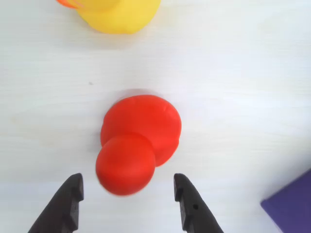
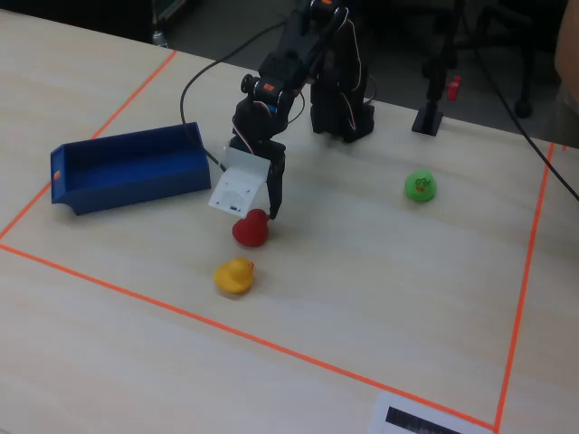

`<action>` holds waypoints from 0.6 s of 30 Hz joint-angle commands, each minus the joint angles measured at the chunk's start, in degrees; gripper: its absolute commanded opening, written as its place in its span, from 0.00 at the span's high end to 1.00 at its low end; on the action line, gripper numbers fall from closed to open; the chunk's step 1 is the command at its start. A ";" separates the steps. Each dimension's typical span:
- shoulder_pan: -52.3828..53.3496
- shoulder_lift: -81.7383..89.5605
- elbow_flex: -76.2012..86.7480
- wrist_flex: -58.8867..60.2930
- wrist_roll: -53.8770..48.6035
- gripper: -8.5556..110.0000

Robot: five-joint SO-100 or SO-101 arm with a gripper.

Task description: Grasp red duck and put it into box.

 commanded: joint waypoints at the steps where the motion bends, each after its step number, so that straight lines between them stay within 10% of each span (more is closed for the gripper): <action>1: -0.35 -0.70 -3.78 -1.14 0.70 0.72; 18: -0.09 -6.24 -8.79 1.41 2.29 0.93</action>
